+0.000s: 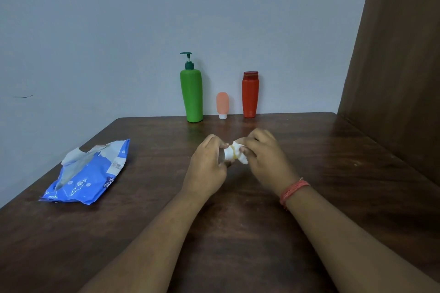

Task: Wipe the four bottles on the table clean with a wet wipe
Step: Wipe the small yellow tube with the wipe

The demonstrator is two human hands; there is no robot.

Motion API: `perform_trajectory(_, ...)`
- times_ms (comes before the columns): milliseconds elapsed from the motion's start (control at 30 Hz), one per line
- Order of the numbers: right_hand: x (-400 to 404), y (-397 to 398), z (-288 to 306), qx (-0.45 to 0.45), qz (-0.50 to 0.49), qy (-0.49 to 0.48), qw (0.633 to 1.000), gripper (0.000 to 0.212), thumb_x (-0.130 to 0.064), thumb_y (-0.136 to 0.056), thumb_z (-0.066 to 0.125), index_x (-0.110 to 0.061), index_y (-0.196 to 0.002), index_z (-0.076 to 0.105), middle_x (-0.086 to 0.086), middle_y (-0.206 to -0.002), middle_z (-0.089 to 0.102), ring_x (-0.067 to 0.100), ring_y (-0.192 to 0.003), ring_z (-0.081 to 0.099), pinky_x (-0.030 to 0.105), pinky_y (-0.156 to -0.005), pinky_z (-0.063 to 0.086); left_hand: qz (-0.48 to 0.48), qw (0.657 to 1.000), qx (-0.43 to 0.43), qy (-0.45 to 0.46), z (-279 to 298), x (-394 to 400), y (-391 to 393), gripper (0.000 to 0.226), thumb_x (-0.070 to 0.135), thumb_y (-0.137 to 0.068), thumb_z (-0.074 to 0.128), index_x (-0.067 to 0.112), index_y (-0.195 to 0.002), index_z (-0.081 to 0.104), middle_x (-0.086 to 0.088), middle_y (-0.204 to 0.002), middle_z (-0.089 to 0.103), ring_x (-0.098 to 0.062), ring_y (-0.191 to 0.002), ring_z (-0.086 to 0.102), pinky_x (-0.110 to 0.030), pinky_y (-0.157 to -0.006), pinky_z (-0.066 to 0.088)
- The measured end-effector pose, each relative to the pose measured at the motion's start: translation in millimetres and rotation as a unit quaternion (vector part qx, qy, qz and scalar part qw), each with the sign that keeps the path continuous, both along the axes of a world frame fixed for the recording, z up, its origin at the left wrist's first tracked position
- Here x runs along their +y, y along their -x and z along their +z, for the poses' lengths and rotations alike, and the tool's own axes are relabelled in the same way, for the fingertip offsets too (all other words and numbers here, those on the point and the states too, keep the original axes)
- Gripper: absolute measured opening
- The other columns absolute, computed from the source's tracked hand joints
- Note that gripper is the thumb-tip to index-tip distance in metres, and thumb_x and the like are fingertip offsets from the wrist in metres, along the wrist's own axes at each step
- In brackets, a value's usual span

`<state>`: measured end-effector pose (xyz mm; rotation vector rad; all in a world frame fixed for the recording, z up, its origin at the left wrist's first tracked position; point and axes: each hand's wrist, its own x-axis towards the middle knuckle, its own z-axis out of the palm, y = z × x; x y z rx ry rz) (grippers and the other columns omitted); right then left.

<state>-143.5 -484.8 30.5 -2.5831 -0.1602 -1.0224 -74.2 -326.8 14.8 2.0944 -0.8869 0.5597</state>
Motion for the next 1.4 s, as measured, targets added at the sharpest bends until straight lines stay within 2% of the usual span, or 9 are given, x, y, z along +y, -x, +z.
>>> perform_trajectory(267, -19.5, -1.6, -0.1, 0.041, -0.098, -0.051, 0.993, 0.026, -0.014, -0.099, 0.052, -0.015, -0.117, 0.07, -0.004, -0.096, 0.047, 0.017, -0.098, 0.048, 0.031, -0.081, 0.044, 0.015, 0.999, 0.031, 0.016, 2.7, 4.4, 1.4, 0.03, 0.015, -0.081, 0.082, 0.018, -0.098, 0.057, 0.014, -0.098, 0.055, -0.001, -0.086, 0.052, -0.01, -0.065, 0.039)
perform_trajectory(433, 6.9, 0.7, 0.6, -0.018, 0.009, 0.017, 1.0, 0.025, -0.008, -0.092, 0.06, -0.008, -0.115, 0.07, 0.005, -0.093, 0.056, 0.019, -0.091, 0.05, 0.03, -0.076, 0.045, -0.001, 0.995, 0.082, 0.057, 0.8, -0.4, 4.1, 0.034, 0.022, -0.077, 0.086, 0.022, -0.091, 0.055, 0.015, -0.09, 0.057, -0.002, -0.081, 0.057, -0.013, -0.061, 0.04)
perform_trajectory(600, -10.6, -5.5, 1.1, -0.021, -0.096, -0.016, 0.995, 0.028, -0.008, -0.094, 0.06, -0.011, -0.12, 0.069, 0.006, -0.098, 0.058, 0.013, -0.091, 0.046, 0.026, -0.074, 0.04, 0.014, 0.994, 0.094, 0.052, 4.2, 2.7, 7.6, 0.034, 0.019, -0.08, 0.083, 0.024, -0.093, 0.052, 0.011, -0.101, 0.059, -0.008, -0.09, 0.059, -0.021, -0.069, 0.047)
perform_trajectory(733, 5.9, -1.5, -1.8, -0.035, 0.015, 0.065, 0.997, 0.017, -0.003, -0.086, 0.068, -0.005, -0.102, 0.072, 0.007, -0.088, 0.057, 0.022, -0.085, 0.053, 0.031, -0.068, 0.046, 0.002, 0.993, 0.089, 0.073, 3.2, -1.5, 7.3, 0.031, 0.024, -0.079, 0.085, 0.019, -0.087, 0.055, 0.008, -0.087, 0.059, -0.009, -0.075, 0.056, -0.022, -0.058, 0.043)
perform_trajectory(833, -0.9, -5.7, 0.0, -0.043, -0.022, 0.054, 0.997, 0.018, -0.007, -0.087, 0.069, -0.005, -0.104, 0.073, 0.008, -0.088, 0.059, 0.022, -0.086, 0.055, 0.033, -0.066, 0.048, 0.011, 0.992, 0.098, 0.077, 4.4, -0.7, 6.9, 0.031, 0.024, -0.079, 0.085, 0.021, -0.089, 0.055, 0.007, -0.093, 0.061, -0.009, -0.08, 0.058, -0.023, -0.062, 0.046)
perform_trajectory(933, -15.0, -7.6, -1.2, -0.046, -0.104, -0.031, 0.993, 0.025, -0.008, -0.092, 0.063, -0.009, -0.116, 0.071, 0.007, -0.094, 0.058, 0.014, -0.09, 0.047, 0.027, -0.072, 0.04, 0.023, 0.991, 0.114, 0.074, 5.4, 1.5, 9.5, 0.031, 0.024, -0.081, 0.083, 0.023, -0.094, 0.055, 0.011, -0.102, 0.061, -0.008, -0.088, 0.059, -0.018, -0.066, 0.045)
perform_trajectory(1067, 2.0, -5.7, -3.7, -0.043, -0.005, 0.044, 0.998, 0.023, -0.009, -0.091, 0.062, -0.006, -0.112, 0.071, 0.006, -0.093, 0.06, 0.019, -0.092, 0.051, 0.016, -0.08, 0.032, 0.017, 0.987, 0.125, 0.095, 6.1, 0.6, 8.4, 0.031, 0.025, -0.08, 0.084, 0.022, -0.09, 0.055, 0.007, -0.093, 0.061, -0.01, -0.083, 0.058, -0.017, -0.063, 0.046)
perform_trajectory(1267, -10.9, -9.7, 0.5, -0.048, -0.099, -0.018, 0.994, 0.021, -0.007, -0.092, 0.063, -0.007, -0.11, 0.073, 0.007, -0.093, 0.059, 0.014, -0.088, 0.048, 0.029, -0.07, 0.044, 0.019, 0.989, 0.123, 0.082, 5.7, -0.5, 11.5, 0.031, 0.023, -0.08, 0.084, 0.023, -0.092, 0.054, 0.009, -0.098, 0.061, -0.01, -0.086, 0.059, -0.027, -0.068, 0.052)
perform_trajectory(1400, 5.4, -5.0, -1.7, -0.054, 0.011, 0.1, 0.994, 0.019, -0.001, -0.082, 0.068, -0.009, -0.098, 0.072, 0.005, -0.09, 0.058, 0.022, -0.086, 0.053, 0.031, -0.064, 0.048, -0.002, 0.99, 0.111, 0.082, 3.4, -2.7, 8.8, 0.035, 0.024, -0.078, 0.086, 0.021, -0.084, 0.051, 0.003, -0.087, 0.058, -0.017, -0.075, 0.057, -0.029, -0.06, 0.047)
